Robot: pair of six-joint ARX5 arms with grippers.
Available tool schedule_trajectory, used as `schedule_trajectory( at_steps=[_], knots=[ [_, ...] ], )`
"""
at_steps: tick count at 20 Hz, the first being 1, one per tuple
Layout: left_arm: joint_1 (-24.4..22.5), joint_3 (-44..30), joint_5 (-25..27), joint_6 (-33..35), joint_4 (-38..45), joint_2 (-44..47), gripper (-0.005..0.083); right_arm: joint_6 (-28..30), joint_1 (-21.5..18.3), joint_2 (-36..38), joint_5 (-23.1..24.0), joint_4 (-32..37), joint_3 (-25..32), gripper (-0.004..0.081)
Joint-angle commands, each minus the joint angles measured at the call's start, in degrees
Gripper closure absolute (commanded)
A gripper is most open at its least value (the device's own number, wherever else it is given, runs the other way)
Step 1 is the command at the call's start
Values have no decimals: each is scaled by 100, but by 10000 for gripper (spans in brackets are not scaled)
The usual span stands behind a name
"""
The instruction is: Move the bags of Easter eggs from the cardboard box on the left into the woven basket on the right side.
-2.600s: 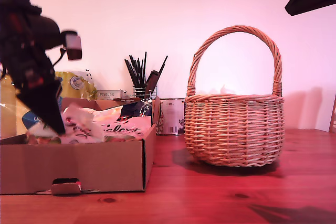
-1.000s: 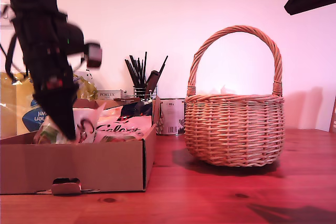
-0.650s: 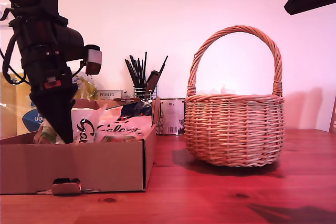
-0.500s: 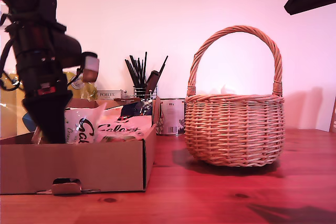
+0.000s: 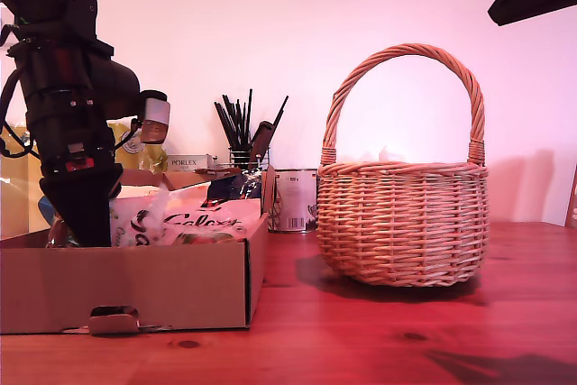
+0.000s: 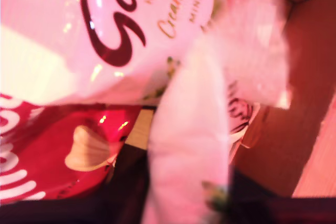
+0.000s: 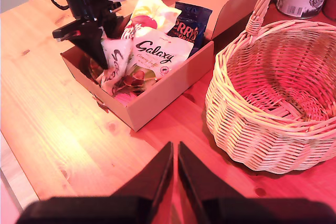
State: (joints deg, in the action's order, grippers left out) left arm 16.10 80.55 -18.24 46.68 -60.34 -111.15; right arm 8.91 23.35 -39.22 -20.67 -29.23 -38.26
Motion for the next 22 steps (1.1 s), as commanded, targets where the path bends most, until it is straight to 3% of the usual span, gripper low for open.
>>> schedule_trajectory(
  at_steps=[1, 9, 11, 13, 15, 17, 20, 22],
  knots=[
    [20, -7, -33, -17, -151, -160, 720, -9, 24, 17, -42, 20, -70, 783],
    [77, 1097, -332, -413, -1012, 361, 720, -7, 24, 17, -42, 20, -70, 783],
    [118, 1342, -813, -662, -1010, 553, 720, -7, 24, 17, -39, 20, -70, 783],
    [168, 1543, -1683, -791, -868, 682, 720, 11, 24, 17, -37, 4, -72, 783],
    [328, 1591, -2623, -992, -428, 715, 720, 15, 20, 17, -35, -26, -79, 783],
    [654, 1591, -3056, -1200, 216, 691, 720, 20, 15, 26, -37, -66, -87, 783],
    [1307, 1589, -2988, -1456, 1611, 662, 720, 28, 15, 205, -37, -212, -87, 783],
    [1740, 1589, -2378, -1578, 2396, 651, 719, 81, 13, 356, -22, -345, -87, 783]
  ],
)
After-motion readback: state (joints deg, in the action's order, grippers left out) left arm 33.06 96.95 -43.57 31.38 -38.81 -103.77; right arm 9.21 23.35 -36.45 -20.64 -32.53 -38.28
